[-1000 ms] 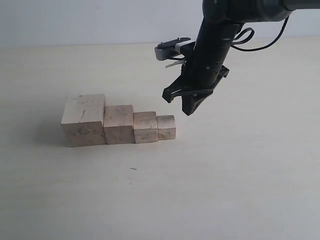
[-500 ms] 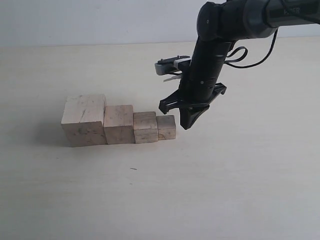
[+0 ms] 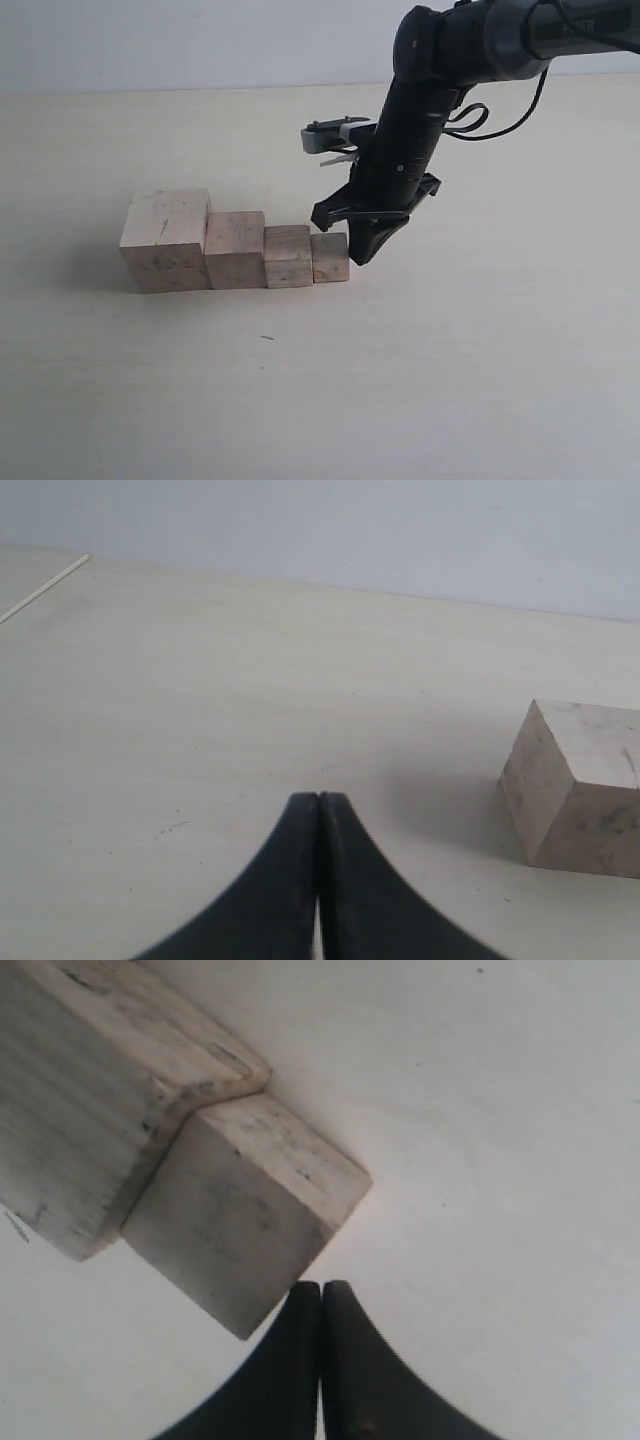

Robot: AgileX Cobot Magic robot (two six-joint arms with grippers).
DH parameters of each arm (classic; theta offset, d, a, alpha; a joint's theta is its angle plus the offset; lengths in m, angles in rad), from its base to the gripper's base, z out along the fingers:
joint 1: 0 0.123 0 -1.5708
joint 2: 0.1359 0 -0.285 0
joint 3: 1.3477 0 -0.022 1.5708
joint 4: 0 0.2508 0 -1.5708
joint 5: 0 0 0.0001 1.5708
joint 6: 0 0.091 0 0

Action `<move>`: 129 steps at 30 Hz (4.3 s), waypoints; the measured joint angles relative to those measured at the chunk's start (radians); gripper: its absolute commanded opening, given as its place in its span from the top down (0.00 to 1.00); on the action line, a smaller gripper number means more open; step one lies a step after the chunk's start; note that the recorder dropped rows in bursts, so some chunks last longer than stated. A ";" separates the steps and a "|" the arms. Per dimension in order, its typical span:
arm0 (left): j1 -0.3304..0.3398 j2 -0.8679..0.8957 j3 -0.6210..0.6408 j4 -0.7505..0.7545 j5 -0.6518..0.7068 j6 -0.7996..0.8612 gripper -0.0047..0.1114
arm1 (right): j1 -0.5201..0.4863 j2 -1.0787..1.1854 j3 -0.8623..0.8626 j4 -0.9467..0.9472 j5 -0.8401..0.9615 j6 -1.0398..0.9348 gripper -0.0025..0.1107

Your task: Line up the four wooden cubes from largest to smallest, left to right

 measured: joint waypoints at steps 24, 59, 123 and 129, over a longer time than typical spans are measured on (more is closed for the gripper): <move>0.000 0.000 0.000 0.000 0.000 0.000 0.96 | -0.029 -0.184 0.114 -0.106 -0.185 0.122 0.98; 0.000 0.000 0.000 0.000 0.000 0.000 0.96 | -0.203 -1.273 0.660 0.024 -0.693 0.109 0.98; 0.000 0.000 0.000 0.000 0.000 0.000 0.96 | -0.580 -2.196 1.565 -0.267 -0.742 0.368 0.98; 0.000 0.000 0.000 0.000 0.000 0.000 0.96 | -0.580 -2.196 1.565 -0.267 -0.742 0.368 0.98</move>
